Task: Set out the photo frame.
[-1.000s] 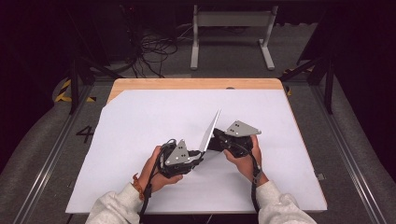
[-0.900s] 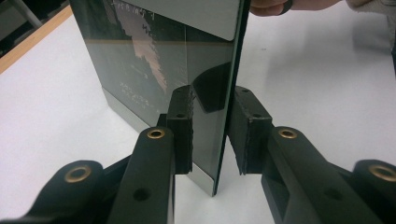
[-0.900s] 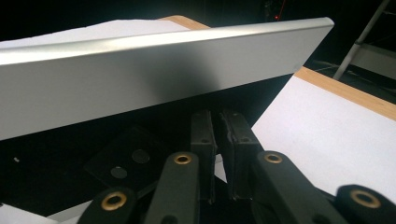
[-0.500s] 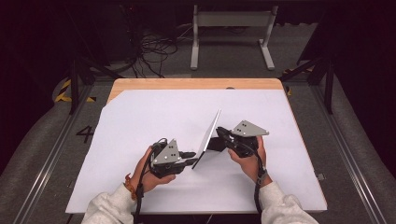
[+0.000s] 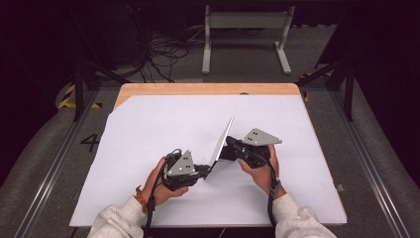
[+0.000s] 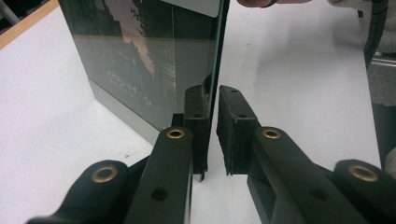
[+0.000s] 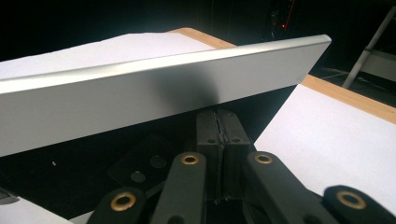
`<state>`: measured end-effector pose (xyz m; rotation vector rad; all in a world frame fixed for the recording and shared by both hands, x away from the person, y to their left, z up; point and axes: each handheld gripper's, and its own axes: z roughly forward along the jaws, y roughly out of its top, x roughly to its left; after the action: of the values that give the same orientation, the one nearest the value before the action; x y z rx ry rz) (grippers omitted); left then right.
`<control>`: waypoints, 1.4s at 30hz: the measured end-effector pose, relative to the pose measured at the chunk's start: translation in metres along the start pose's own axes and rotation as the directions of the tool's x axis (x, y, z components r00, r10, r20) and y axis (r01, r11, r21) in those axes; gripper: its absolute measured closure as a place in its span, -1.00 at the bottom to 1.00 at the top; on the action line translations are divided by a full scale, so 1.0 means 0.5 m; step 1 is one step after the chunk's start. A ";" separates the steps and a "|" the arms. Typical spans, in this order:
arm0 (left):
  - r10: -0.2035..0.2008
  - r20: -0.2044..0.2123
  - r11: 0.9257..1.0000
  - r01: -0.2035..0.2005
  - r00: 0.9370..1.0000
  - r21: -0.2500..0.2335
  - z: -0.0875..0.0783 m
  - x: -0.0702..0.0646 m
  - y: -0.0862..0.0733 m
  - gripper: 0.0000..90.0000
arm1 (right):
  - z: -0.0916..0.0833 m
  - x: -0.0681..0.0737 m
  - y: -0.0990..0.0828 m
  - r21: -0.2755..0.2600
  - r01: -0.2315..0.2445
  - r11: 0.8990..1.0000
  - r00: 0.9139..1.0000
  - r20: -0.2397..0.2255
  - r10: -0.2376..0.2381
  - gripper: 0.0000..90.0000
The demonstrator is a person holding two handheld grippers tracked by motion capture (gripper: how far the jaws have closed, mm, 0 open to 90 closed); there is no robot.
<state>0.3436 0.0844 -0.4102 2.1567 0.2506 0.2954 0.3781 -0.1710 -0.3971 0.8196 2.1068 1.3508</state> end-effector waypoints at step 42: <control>0.032 0.013 0.999 -0.032 0.999 -0.014 0.045 -0.030 0.024 0.74 | 0.009 -0.002 0.001 -0.006 0.010 1.000 1.000 -0.027 -0.011 0.91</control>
<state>0.3369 0.0559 -0.4142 2.1498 0.2062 0.3006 0.3819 -0.1687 -0.3984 0.7913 2.1243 1.3689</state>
